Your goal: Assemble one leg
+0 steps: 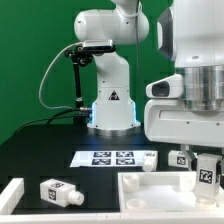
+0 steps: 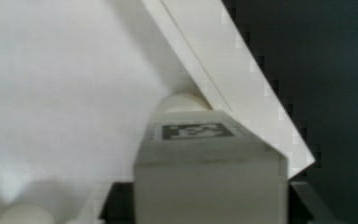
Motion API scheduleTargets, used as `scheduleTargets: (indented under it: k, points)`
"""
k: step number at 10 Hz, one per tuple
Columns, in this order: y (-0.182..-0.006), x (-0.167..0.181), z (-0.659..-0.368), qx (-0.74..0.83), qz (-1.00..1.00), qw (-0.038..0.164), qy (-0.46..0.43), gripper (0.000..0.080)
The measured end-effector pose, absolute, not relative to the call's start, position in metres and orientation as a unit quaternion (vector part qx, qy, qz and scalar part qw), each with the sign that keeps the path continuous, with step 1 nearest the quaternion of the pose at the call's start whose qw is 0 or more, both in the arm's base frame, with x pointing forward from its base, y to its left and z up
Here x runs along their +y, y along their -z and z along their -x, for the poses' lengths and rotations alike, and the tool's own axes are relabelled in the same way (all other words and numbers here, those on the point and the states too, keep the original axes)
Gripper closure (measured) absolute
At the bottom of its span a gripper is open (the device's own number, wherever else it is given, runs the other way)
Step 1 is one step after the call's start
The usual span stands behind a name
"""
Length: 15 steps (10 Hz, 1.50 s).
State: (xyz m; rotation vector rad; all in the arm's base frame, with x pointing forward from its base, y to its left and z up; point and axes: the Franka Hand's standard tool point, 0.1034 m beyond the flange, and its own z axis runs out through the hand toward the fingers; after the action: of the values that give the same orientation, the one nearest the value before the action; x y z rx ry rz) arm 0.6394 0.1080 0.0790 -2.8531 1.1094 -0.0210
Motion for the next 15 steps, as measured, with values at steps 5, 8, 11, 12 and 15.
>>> scheduleTargets:
  k: [5,8,11,12,15]
  points:
    - [-0.078,0.106,-0.642,0.673,0.737,0.066,-0.024,0.0511]
    - [-0.078,0.105,-0.642,0.668,0.741,0.066,-0.022,0.0416]
    - [-0.081,0.119,-0.640,0.473,0.879,0.067,-0.002,0.0179]
    - [-0.082,0.119,-0.638,0.437,0.897,0.067,0.001,0.0158]
    - [-0.080,0.114,-0.638,0.325,0.944,0.063,0.009,0.0150]
